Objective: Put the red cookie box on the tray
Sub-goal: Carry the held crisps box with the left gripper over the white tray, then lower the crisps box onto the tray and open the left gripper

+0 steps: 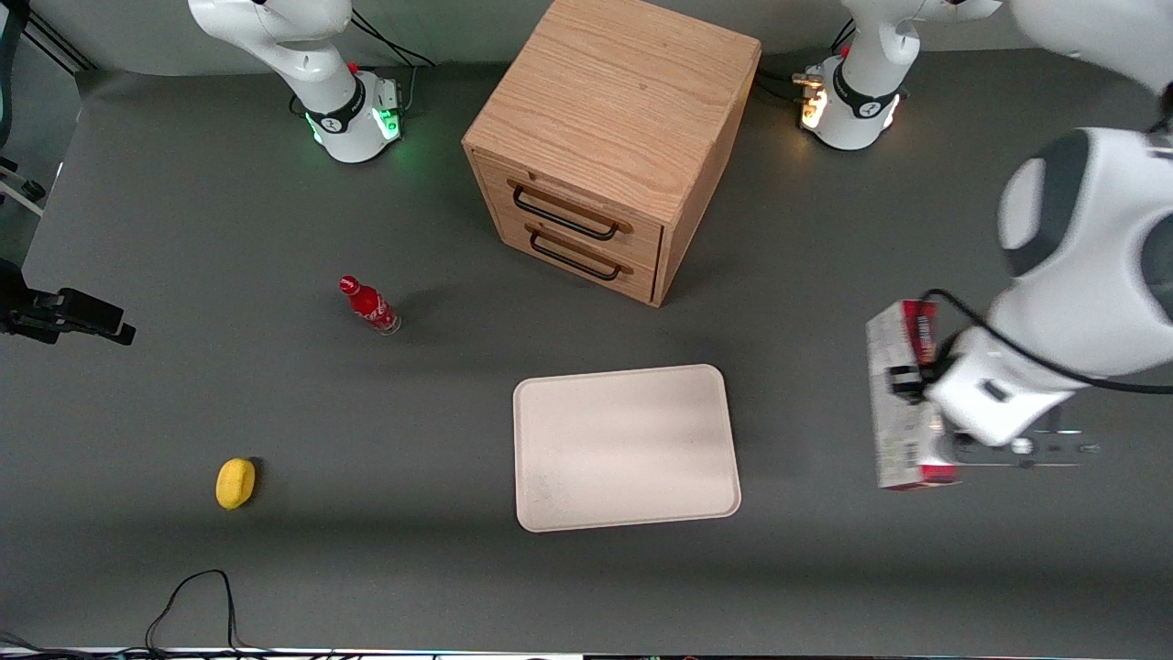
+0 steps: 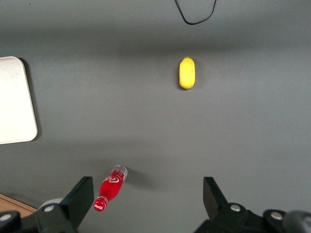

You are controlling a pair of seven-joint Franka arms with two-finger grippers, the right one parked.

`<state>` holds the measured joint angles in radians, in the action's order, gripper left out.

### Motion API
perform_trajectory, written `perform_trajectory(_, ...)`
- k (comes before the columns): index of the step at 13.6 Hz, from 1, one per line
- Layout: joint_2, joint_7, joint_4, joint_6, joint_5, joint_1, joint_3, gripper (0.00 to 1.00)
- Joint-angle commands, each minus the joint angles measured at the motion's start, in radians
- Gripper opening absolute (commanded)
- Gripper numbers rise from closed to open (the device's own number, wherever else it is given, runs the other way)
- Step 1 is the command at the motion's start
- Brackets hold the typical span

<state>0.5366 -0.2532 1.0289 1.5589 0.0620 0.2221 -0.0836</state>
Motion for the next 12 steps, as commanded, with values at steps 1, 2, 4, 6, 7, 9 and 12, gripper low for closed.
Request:
perform_trajectory(1,0.025,-0.075,-0.032,0.032,0.009,0.127,0.022,0.00)
perform_trajectory(2,0.035,-0.127,-0.032,0.050,0.009,0.167,0.022,0.00)
perform_trajectory(4,0.058,-0.281,-0.032,0.090,0.010,0.227,0.024,0.00)
perform_trajectory(6,0.083,-0.302,-0.032,0.096,0.009,0.240,0.022,0.00)
perform_trajectory(7,0.101,-0.304,-0.032,0.107,0.010,0.240,0.022,0.00)
perform_trajectory(9,0.146,-0.301,-0.023,0.157,0.012,0.237,0.025,0.00)
perform_trajectory(12,0.229,-0.299,0.000,0.257,0.012,0.232,0.027,0.00)
